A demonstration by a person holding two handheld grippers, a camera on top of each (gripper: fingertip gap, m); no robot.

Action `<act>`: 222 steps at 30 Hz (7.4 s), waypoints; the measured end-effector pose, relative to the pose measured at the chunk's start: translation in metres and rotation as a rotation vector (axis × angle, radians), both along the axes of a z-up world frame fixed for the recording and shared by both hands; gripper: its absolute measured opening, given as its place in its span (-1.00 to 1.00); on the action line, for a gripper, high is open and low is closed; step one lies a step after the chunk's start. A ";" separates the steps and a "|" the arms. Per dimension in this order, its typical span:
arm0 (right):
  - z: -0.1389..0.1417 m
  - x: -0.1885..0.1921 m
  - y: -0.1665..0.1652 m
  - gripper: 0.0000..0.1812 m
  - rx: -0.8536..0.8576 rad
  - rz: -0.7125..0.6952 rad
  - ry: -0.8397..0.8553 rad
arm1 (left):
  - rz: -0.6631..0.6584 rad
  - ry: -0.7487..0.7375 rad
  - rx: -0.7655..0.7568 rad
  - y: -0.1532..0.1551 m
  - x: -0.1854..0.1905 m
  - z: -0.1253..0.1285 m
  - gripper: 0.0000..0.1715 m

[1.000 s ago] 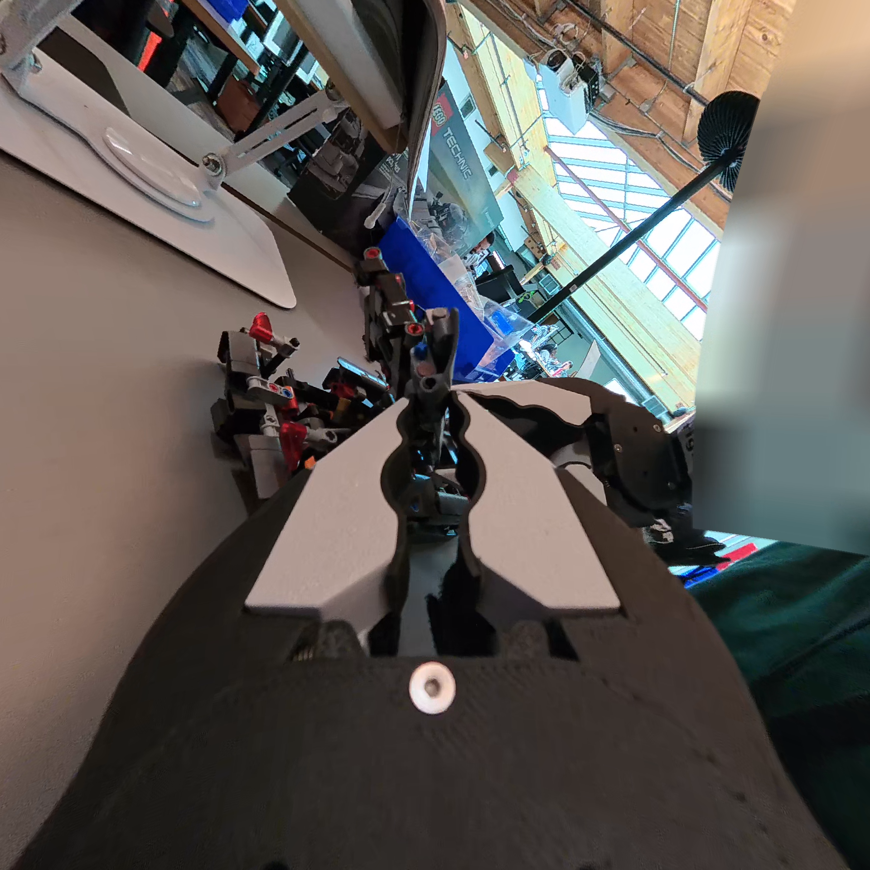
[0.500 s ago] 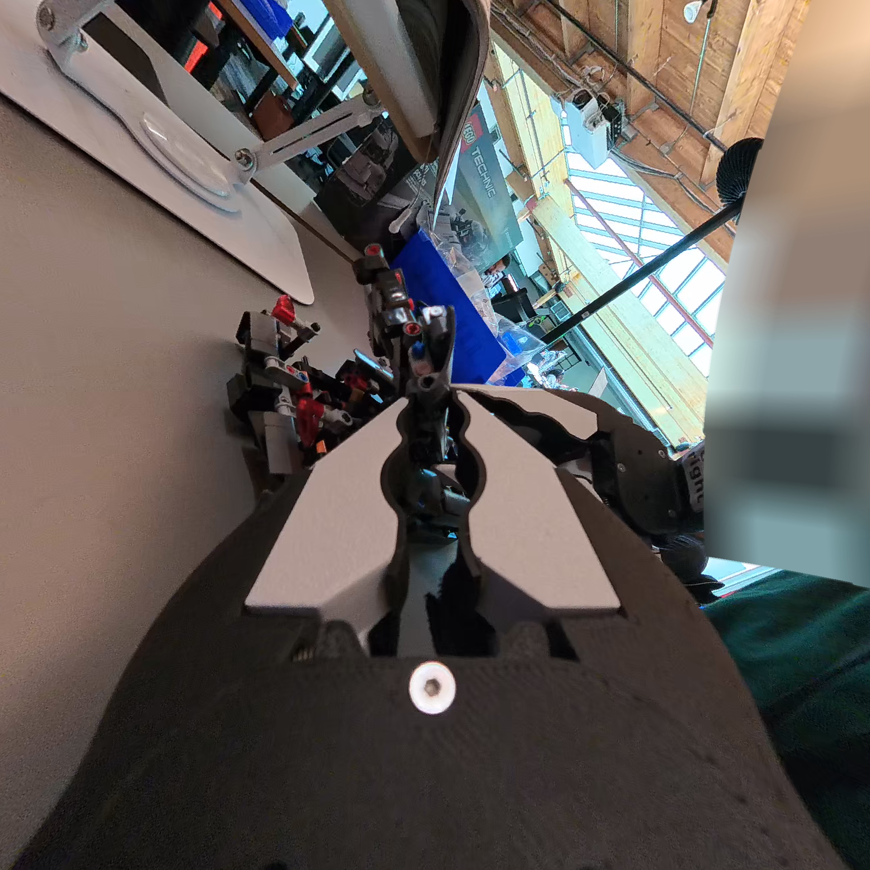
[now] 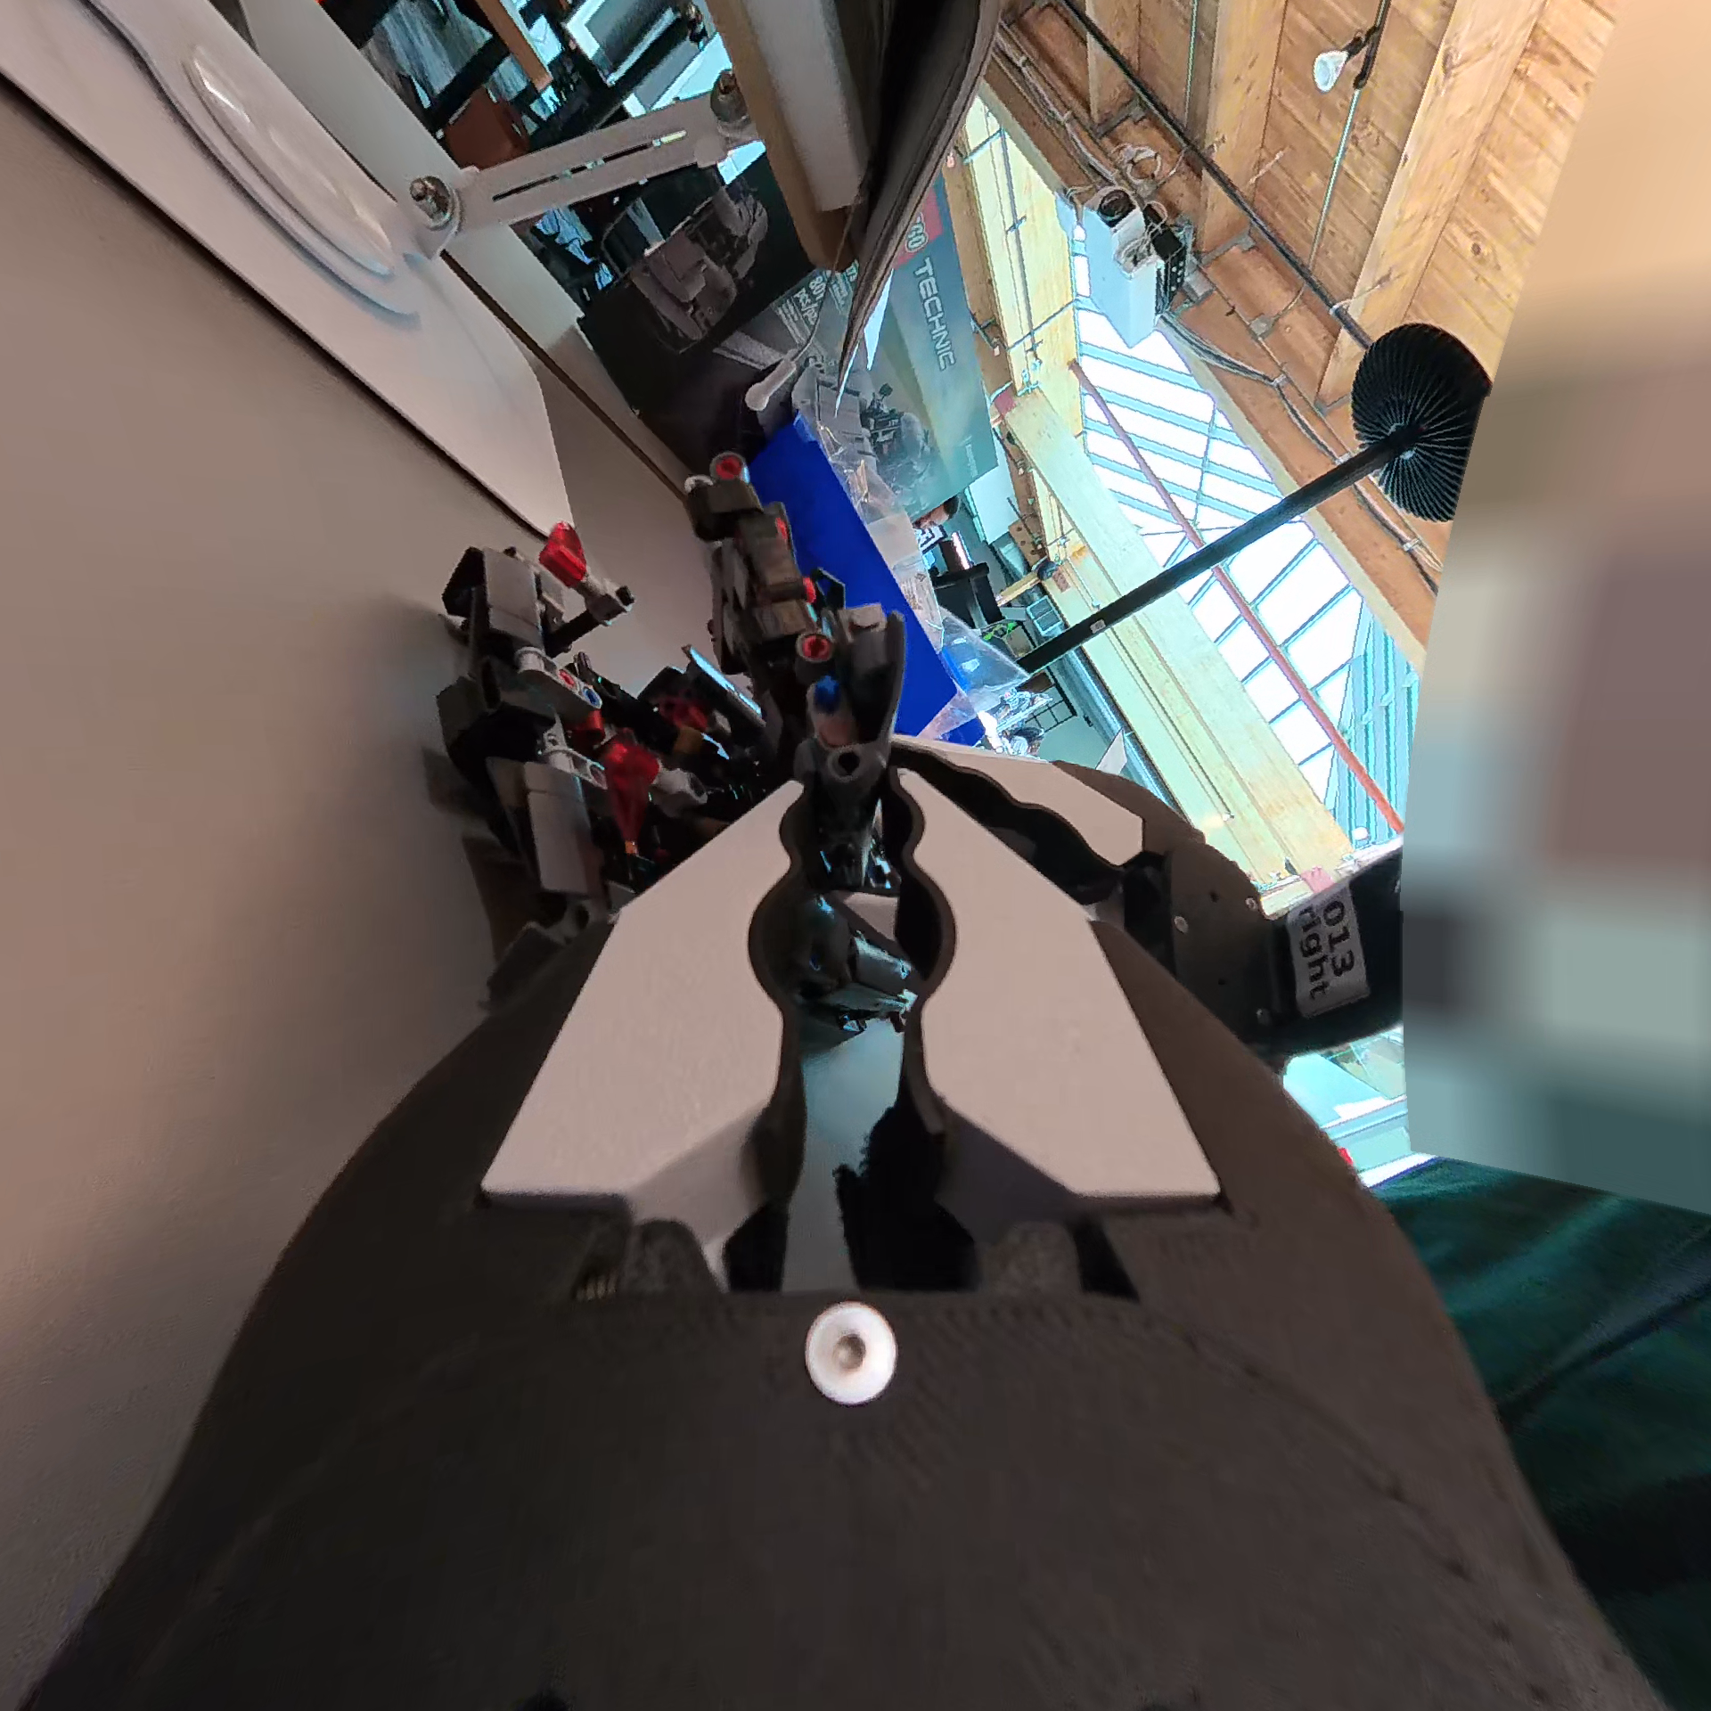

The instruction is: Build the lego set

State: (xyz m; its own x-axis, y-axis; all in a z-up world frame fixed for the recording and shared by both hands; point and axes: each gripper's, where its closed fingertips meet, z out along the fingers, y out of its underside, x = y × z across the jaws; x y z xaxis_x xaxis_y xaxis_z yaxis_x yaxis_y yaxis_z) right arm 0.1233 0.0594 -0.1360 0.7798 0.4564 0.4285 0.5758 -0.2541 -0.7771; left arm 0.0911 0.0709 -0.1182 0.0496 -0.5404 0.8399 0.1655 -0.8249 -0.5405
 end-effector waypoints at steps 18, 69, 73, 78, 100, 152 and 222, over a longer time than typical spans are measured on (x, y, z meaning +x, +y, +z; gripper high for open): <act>0.002 0.009 -0.001 -0.57 0.024 -0.022 0.009 | -0.030 -0.017 -0.036 -0.002 0.004 -0.001 -0.80; 0.042 -0.034 -0.041 -0.94 0.267 0.000 -0.498 | -0.271 -0.115 -0.244 -0.059 -0.030 0.035 -0.79; 0.043 -0.024 -0.047 -0.95 0.178 -0.044 -0.294 | -0.275 -0.149 -0.104 -0.066 -0.033 0.055 -0.61; 0.055 -0.017 -0.053 -0.95 0.067 -0.056 0.238 | -0.210 -0.102 0.143 -0.041 -0.043 0.063 -0.50; 0.044 0.010 -0.053 -0.95 -0.124 -0.033 1.123 | -0.293 0.190 0.351 -0.007 0.015 -0.007 -0.67; 0.025 0.031 -0.066 -0.94 -0.283 0.189 1.247 | -0.213 0.208 0.696 -0.054 0.002 0.028 -0.62; 0.068 -0.044 -0.019 -0.95 -0.285 0.550 0.938 | 0.110 0.163 0.917 -0.025 -0.083 0.087 -0.34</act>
State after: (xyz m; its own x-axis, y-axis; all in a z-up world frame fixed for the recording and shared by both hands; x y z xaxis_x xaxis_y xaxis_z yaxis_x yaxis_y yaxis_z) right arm 0.0798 0.0406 -0.0675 0.4015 0.8252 -0.3972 -0.1178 -0.3835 -0.9160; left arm 0.0081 0.0459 -0.0307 0.2195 -0.9734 0.0661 0.0826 -0.0490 -0.9954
